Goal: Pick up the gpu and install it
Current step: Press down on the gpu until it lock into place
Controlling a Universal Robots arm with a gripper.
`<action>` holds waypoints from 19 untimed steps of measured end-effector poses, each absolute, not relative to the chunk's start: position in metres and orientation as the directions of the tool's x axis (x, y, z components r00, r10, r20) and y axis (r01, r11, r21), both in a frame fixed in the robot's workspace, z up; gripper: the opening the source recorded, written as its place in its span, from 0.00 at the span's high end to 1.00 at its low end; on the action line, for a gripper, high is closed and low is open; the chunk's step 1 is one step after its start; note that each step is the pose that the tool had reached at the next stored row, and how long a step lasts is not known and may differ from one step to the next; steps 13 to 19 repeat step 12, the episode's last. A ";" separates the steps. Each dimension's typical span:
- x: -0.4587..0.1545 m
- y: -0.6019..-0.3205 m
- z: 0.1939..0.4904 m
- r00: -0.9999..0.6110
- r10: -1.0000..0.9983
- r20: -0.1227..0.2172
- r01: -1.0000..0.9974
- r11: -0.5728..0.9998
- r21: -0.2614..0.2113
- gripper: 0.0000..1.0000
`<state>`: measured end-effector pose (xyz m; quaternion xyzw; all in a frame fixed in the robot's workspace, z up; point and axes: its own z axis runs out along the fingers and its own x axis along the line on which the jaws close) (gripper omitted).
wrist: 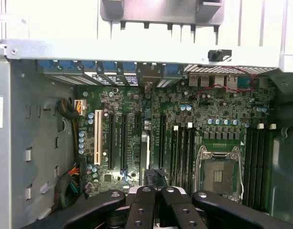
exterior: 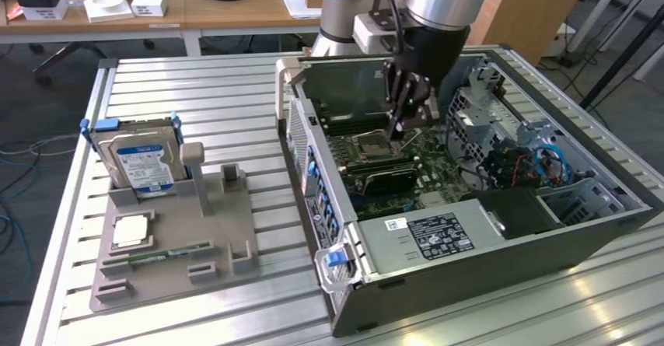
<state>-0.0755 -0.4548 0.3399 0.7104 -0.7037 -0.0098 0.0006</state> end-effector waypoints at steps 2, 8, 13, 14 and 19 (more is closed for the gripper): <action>-0.076 -0.455 0.345 0.009 -1.000 -0.013 -1.000 -0.010 0.015 0.90; -0.076 -0.455 0.348 0.009 -1.000 -0.013 -1.000 -0.010 0.015 0.90; -0.076 -0.455 0.348 0.009 -1.000 -0.013 -1.000 -0.009 0.015 0.90; -0.076 -0.455 0.348 0.009 -1.000 -0.013 -1.000 -0.009 0.015 0.90; -0.076 -0.455 0.348 0.009 -1.000 -0.013 -1.000 -0.009 0.015 0.90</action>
